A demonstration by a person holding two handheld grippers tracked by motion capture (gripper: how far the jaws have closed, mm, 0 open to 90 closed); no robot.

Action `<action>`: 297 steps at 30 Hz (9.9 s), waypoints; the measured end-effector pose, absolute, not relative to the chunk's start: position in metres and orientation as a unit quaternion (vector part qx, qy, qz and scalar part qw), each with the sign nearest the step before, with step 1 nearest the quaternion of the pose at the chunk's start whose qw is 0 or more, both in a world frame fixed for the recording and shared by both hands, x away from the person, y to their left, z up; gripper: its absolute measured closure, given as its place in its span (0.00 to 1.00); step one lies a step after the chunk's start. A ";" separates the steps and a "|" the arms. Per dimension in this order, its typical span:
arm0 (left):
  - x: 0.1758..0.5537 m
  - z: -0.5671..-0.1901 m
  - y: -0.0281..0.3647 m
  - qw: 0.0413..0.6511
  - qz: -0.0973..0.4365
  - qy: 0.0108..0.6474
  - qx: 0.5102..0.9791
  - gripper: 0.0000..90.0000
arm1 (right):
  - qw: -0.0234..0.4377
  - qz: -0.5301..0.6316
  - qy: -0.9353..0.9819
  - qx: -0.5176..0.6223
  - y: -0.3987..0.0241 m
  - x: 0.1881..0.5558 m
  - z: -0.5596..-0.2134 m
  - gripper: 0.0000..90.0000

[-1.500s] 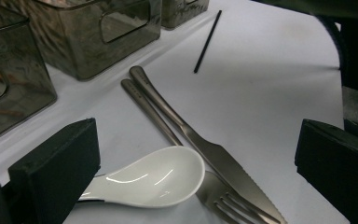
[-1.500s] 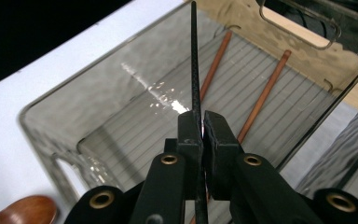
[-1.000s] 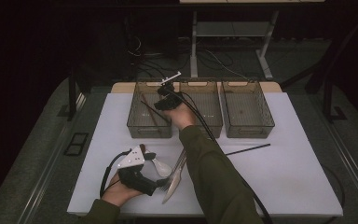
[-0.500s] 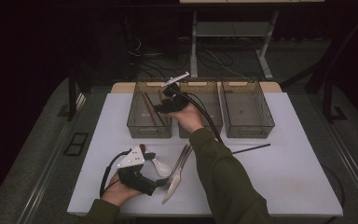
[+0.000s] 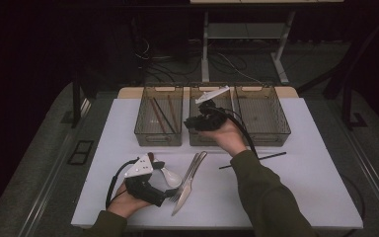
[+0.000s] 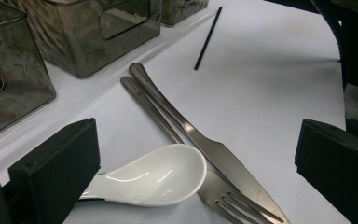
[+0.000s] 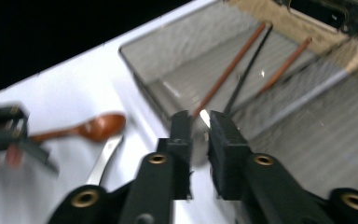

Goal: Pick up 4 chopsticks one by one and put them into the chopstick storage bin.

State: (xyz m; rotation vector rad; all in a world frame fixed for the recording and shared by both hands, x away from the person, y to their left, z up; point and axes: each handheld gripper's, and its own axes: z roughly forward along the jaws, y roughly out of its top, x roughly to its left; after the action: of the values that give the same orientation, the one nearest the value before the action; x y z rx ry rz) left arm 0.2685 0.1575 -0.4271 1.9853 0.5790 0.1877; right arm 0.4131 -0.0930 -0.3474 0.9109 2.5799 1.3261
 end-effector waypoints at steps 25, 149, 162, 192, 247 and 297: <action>0.269 -0.429 0.157 0.503 0.080 0.246 0.825 0.00 | 0.096 0.393 0.856 0.322 -0.234 0.352 -0.379 1.00; 0.268 -0.428 0.156 0.504 0.077 0.240 0.826 0.00 | 0.030 0.332 0.926 0.181 -0.188 0.319 -0.442 0.92; 0.268 -0.428 0.156 0.504 0.077 0.239 0.827 0.00 | 0.042 0.333 0.924 0.186 -0.190 0.326 -0.442 0.93; 0.268 -0.428 0.157 0.506 0.076 0.241 0.825 0.00 | 0.055 0.398 0.871 0.282 -0.216 0.365 -0.428 0.80; 0.268 -0.427 0.156 0.505 0.078 0.239 0.826 0.00 | 0.061 0.351 0.894 0.272 -0.301 0.320 -0.414 0.95; 0.267 -0.427 0.156 0.512 0.075 0.241 0.821 0.00 | 0.110 0.370 0.864 0.322 -0.112 0.430 -0.328 0.95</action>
State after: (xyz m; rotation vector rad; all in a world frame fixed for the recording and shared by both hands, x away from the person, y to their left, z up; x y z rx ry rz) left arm 0.2671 0.1557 -0.4271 1.9762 0.5805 0.1816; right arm 0.4304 -0.1116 -0.3284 0.9459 2.5413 1.0888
